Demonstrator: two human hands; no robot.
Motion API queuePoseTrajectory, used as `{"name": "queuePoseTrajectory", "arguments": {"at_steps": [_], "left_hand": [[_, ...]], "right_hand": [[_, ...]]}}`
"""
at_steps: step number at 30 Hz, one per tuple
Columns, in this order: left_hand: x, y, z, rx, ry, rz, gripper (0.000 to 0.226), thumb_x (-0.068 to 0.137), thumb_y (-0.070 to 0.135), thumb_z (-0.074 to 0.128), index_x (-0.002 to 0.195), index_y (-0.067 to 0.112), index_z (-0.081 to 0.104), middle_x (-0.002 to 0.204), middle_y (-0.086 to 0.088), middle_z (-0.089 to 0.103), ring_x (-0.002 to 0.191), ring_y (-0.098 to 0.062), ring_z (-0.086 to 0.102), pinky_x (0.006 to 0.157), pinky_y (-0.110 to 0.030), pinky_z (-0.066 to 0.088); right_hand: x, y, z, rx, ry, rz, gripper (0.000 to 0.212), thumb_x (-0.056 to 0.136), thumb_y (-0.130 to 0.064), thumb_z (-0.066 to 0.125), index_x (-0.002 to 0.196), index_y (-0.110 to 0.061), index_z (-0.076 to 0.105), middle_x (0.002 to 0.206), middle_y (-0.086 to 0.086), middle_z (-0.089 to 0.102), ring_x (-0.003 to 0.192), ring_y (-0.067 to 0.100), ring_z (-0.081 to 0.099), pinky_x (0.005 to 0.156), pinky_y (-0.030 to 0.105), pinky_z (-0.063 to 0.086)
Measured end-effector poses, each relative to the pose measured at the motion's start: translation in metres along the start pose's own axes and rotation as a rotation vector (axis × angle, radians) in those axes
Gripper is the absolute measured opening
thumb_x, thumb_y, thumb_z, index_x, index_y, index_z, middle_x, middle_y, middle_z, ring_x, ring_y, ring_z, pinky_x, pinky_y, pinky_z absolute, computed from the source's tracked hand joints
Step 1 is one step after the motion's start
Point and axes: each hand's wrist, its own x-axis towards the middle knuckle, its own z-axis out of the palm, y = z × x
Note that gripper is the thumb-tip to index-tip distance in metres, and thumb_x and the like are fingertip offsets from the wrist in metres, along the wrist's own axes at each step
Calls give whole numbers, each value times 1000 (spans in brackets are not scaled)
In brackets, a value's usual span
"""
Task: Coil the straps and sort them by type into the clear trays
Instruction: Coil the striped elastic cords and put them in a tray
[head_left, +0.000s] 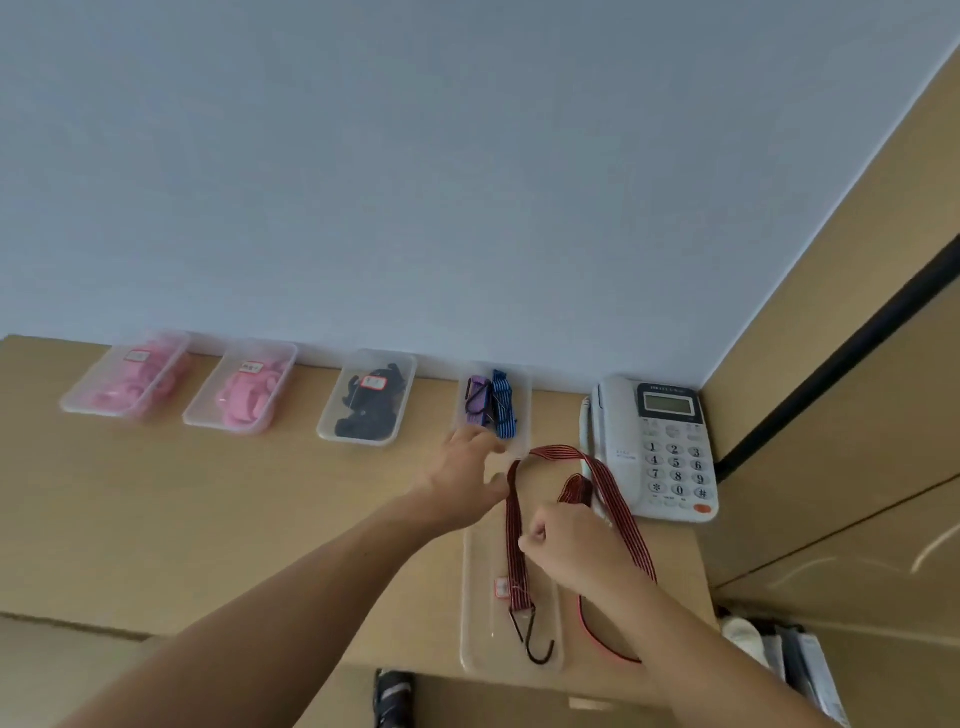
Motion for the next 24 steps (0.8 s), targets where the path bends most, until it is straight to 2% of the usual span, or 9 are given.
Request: {"name": "queuePoseTrajectory", "arguments": {"at_steps": [2,4,6,9,10,13,17,20,24], "left_hand": [[-17,5,7,-53,-2,-65,40,90,23,64,128,12,59,135,-5,50,128,-21,42,107,-25,30],[-33,9,13,-81,0,-119,39,90,22,63,128,13,59,135,-3,50,128,-19,42,107,-23,30],[-46,8,18,-92,-4,-165,38,91,22,62,128,15,59,135,-1,49,128,-17,42,105,-20,29],[-59,6,21,-88,-23,-211,38,91,22,62,129,16,58,137,0,48,129,-15,41,105,-19,28],[-61,4,22,-83,-28,-218,38,91,22,62,129,16,58,136,0,48,129,-15,41,104,-19,27],[-63,3,20,-92,-27,-228,37,91,22,61,128,16,58,136,0,48,128,-15,42,101,-16,27],[-57,8,11,-107,-48,-207,37,92,24,61,129,18,57,137,1,48,126,-15,44,104,-22,33],[-52,19,4,-117,-59,-174,38,93,25,60,130,19,56,138,1,48,125,-16,45,104,-25,35],[-40,42,-15,-145,-51,-78,41,95,23,59,135,18,53,141,0,49,129,-14,45,99,-16,29]], "right_hand": [[-10,-1,12,-19,-42,11,25,81,-49,55,76,-25,51,78,-8,59,76,15,57,52,29,37],[-17,-3,25,11,-62,38,35,73,-57,61,73,-26,44,72,-9,53,67,12,52,48,28,30],[-20,-4,37,17,-57,60,41,75,-60,61,86,-23,49,79,-8,54,71,13,54,55,28,37],[-20,-7,49,-5,-9,99,47,83,-55,61,106,-15,52,102,0,59,92,21,61,66,28,41],[-20,-8,50,22,-5,121,45,83,-54,64,104,-15,52,101,-1,59,91,21,62,65,28,41],[-20,-11,43,156,-46,222,37,75,-47,71,86,-17,52,80,-6,60,71,14,59,53,27,39],[-21,-11,17,171,-13,291,16,78,-35,54,73,-21,50,72,-5,59,63,12,55,49,27,35],[-25,-3,-7,230,55,303,26,82,-36,48,68,-16,57,66,-3,62,62,15,57,53,28,38],[-34,1,-50,618,223,281,27,86,-24,53,61,-15,62,56,-4,61,54,13,55,54,29,41]]}}
